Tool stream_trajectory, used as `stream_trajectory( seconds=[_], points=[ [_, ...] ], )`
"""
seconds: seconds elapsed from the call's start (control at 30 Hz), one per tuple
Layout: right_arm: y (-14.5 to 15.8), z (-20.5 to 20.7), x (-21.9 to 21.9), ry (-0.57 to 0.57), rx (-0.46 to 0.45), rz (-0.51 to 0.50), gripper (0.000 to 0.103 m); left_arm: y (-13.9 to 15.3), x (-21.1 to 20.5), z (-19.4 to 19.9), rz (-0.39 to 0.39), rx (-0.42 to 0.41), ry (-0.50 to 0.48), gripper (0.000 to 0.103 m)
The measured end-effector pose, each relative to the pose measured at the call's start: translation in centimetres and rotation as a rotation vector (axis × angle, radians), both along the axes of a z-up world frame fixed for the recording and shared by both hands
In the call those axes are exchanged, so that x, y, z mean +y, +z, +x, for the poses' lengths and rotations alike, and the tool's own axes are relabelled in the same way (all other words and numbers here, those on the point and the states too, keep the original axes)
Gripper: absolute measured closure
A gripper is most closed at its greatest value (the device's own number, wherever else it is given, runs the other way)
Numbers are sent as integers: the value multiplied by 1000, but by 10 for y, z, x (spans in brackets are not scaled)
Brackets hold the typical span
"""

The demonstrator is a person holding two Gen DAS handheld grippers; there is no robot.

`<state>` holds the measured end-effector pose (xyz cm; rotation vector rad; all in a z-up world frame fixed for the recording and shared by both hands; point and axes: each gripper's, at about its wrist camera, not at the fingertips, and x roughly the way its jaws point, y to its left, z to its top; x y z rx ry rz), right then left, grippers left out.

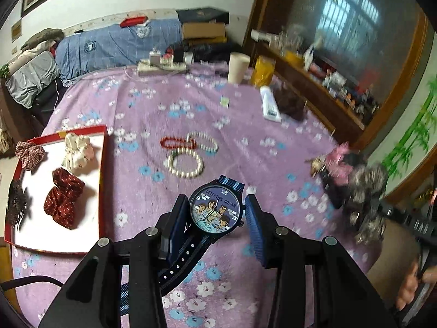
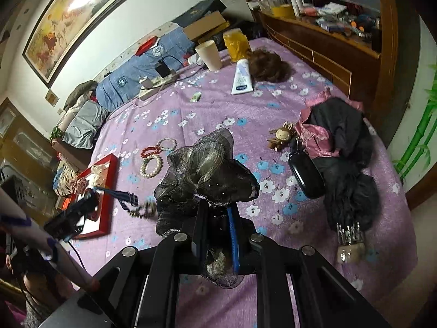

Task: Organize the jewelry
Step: 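Carry the grey scrunchie and blue watch onto the tray with both tools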

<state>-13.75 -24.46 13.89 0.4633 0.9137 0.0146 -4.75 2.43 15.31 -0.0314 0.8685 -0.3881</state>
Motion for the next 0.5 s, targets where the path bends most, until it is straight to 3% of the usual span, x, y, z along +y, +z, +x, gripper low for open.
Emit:
stream_trajectory(
  seconds=[0.13, 0.27, 0.5],
  points=[
    [16, -10, 10, 27, -34, -43, 89, 25, 17, -13, -65, -54, 9, 62],
    [29, -10, 22, 59, -91, -7, 89, 49, 50, -32, -121, -73, 49, 62],
    [16, 9, 61, 167, -123, 90, 89, 66, 104, -58, -93, -71, 172, 62]
  ],
)
